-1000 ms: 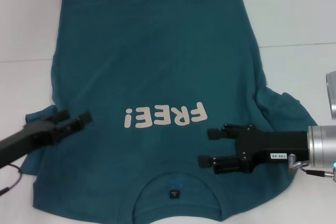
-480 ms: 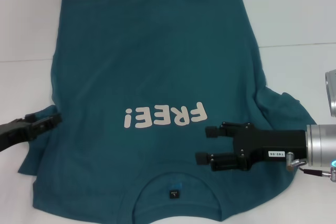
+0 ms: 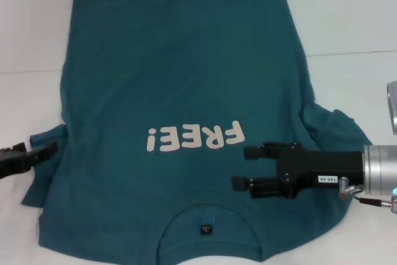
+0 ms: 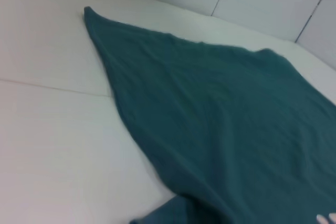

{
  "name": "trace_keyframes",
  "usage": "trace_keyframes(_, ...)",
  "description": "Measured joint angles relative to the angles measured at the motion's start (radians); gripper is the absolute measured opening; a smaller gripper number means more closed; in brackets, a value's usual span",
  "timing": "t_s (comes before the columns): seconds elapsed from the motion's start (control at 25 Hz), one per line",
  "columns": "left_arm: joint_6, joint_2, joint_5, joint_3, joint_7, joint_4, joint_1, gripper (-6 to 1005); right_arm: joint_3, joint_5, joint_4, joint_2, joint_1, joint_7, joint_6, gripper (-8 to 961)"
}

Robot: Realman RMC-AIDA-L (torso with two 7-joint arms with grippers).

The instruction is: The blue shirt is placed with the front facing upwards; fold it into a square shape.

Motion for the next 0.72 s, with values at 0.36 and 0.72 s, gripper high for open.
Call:
trace_keyframes(0.36, 0.023, 0.0, 0.055, 0.001, -0.001, 0.003, 0.0, 903, 0.002, 0.002, 0.0, -0.002, 0.0, 0.0, -0.002, 917)
trace_keyframes(0.72, 0.04, 0.0, 0.064, 0.021, -0.002, 0.003, -0.005, 902, 0.001, 0.002, 0.0, -0.002, -0.001, 0.0, -0.003, 916)
